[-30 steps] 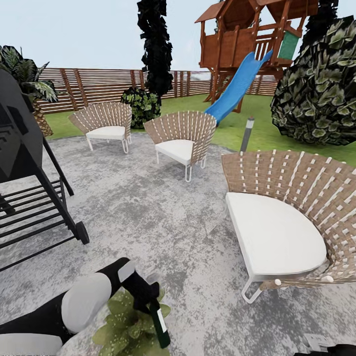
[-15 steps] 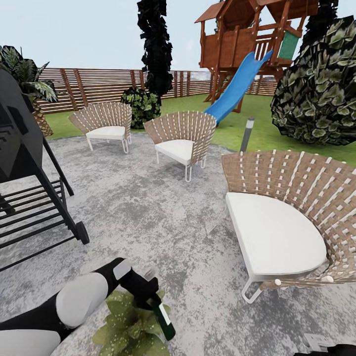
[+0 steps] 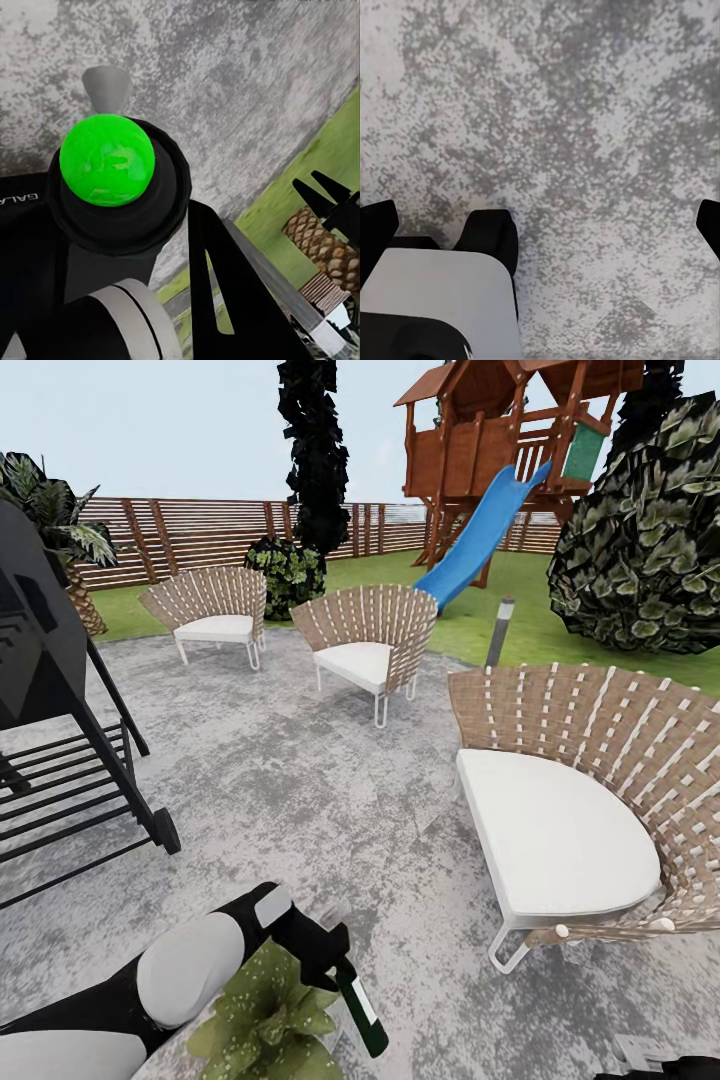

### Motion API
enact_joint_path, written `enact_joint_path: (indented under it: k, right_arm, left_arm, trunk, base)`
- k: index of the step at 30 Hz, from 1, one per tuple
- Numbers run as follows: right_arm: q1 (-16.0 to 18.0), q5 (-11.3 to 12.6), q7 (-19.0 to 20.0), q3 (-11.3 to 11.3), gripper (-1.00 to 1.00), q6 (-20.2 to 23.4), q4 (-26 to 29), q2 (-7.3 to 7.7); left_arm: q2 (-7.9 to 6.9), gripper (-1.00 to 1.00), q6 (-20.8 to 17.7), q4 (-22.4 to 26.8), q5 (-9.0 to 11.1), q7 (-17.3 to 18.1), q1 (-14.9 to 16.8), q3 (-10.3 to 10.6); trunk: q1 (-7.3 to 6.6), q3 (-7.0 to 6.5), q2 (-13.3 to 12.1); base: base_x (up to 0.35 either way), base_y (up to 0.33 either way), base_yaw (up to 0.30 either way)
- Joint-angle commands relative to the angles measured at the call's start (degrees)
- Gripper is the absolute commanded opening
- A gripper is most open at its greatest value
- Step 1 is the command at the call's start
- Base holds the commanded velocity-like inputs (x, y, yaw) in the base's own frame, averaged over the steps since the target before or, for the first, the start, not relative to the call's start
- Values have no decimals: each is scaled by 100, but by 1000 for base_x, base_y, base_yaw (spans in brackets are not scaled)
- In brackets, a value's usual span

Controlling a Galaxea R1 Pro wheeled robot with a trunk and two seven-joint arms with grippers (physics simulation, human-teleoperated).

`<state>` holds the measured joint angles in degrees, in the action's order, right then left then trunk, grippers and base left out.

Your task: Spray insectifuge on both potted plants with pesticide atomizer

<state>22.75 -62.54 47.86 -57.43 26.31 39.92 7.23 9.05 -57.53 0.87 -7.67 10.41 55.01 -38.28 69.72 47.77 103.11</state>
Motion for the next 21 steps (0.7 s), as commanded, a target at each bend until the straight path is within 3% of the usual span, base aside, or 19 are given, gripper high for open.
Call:
enact_joint_path:
  k: [1, 3, 5, 10, 21]
  right_arm:
    - [8, -32, 39, -23, 100, 13, 7, -3]
    - [6, -31, 39, -23, 100, 14, 7, -3]
    - [8, -30, 39, -23, 100, 14, 7, -3]
    - [9, -33, 39, -23, 100, 13, 7, -3]
    - [10, -33, 39, -23, 100, 14, 7, -2]
  left_arm:
    - [-5, -100, -22, 9, -53, 41, 1, -25]
    - [-43, -100, -22, 12, -56, 41, 1, -21]
    - [-199, -100, -28, 16, -58, 41, 4, -23]
    - [-303, -100, -30, 18, -52, 41, 42, -179]
    - [-297, -100, -31, 14, -50, 41, 58, -323]
  trunk:
    - [-1, 5, 2]
    - [-1, 5, 2]
    - [-1, 5, 2]
    - [-1, 5, 2]
    - [-1, 5, 2]
  base:
    - [0, 0, 0]
    - [0, 0, 0]
    - [0, 0, 0]
    - [0, 0, 0]
    - [0, 0, 0]
